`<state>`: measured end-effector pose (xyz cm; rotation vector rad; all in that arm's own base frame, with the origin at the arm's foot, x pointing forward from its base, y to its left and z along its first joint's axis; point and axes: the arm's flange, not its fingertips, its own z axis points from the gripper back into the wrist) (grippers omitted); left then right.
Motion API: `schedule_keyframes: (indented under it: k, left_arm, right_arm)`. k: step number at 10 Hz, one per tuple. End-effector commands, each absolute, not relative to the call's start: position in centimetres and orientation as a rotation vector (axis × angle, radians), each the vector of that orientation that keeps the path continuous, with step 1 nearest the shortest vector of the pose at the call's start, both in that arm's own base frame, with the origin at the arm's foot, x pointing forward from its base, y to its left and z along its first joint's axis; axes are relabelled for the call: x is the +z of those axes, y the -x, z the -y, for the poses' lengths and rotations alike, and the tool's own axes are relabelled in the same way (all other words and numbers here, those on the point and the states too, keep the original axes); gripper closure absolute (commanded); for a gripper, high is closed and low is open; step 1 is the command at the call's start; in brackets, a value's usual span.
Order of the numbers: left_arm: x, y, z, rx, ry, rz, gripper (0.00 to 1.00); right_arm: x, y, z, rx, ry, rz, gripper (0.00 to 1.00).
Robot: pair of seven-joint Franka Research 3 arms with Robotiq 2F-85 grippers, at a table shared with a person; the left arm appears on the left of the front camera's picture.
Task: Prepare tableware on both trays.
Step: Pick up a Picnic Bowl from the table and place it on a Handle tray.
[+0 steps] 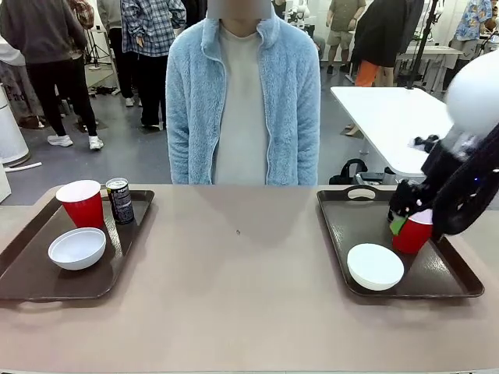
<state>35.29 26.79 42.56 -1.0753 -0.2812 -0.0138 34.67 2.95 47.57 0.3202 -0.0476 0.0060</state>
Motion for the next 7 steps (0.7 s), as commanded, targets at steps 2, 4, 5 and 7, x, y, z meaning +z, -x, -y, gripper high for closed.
schedule_keyframes:
  k: [2,4,5,7]
  left_arm:
    - [42.8,-35.0,-26.6,-0.013,1.085,0.288,0.00]
    - [42.8,-35.0,-26.6,-0.013,1.085,0.288,0.00]
    - [42.8,-35.0,-26.6,-0.013,1.085,0.288,0.00]
    - [42.8,-35.0,-26.6,-0.013,1.085,0.288,0.00]
  right_arm:
    - [50.1,-32.4,4.3,0.071,-0.731,0.054,0.12]
    - [49.3,-32.0,9.4,0.068,-0.922,0.046,0.12]
    - [48.6,-31.8,11.4,0.071,-0.979,0.057,0.12]
    - [46.6,-31.7,15.9,-0.032,-1.080,0.093,0.12]
